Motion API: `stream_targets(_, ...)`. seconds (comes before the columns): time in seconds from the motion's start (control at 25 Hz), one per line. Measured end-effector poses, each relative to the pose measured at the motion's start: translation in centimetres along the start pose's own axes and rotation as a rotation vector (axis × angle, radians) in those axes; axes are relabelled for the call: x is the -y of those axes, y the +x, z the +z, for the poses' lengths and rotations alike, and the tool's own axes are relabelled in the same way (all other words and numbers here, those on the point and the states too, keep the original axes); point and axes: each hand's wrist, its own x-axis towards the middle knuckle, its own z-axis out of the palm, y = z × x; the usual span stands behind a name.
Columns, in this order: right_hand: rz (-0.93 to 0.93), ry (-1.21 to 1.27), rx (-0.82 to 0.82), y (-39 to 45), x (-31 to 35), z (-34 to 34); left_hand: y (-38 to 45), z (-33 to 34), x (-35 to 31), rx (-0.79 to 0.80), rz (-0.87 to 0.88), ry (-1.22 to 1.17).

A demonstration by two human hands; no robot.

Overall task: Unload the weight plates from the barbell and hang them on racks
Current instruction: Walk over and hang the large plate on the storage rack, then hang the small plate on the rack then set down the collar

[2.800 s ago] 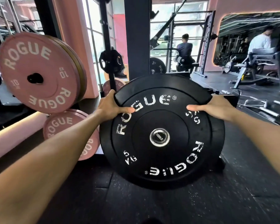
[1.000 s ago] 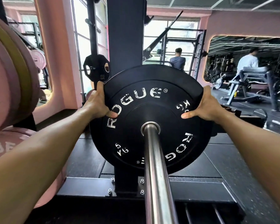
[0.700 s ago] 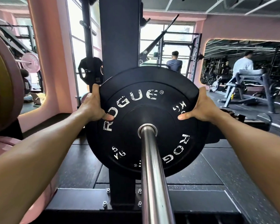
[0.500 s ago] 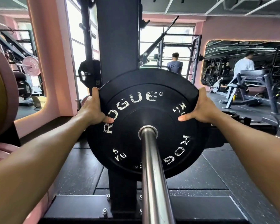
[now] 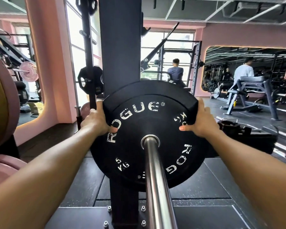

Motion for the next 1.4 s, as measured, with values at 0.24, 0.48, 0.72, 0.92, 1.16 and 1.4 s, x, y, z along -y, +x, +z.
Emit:
stream_targets(0.24,-0.003,0.062,0.165,-3.8,0.4,-2.8,-3.5,-4.2,2.0,0.065,0.118,0.021)
stream_targets(0.48,-0.144,0.029,0.207,-8.4,5.1,-7.6,-8.6,-8.7,1.5,0.118,0.196,-0.107)
stream_targets(0.72,-0.196,-0.044,0.273,-12.6,7.0,-11.5,-13.4,-11.8,-0.7,0.101,0.264,-0.158)
stream_targets(0.92,-0.238,-0.04,0.31,-11.7,10.4,-18.2,-13.3,-19.1,-4.7,0.081,0.274,-0.115)
stream_targets(1.16,-0.244,-0.065,0.354,-4.2,18.7,-30.6,-9.1,-33.0,-13.0,0.13,0.281,-0.13)
stream_targets(1.4,-0.273,-0.062,0.345,5.5,29.3,-44.7,-0.6,-51.0,-21.2,0.096,0.323,-0.116)
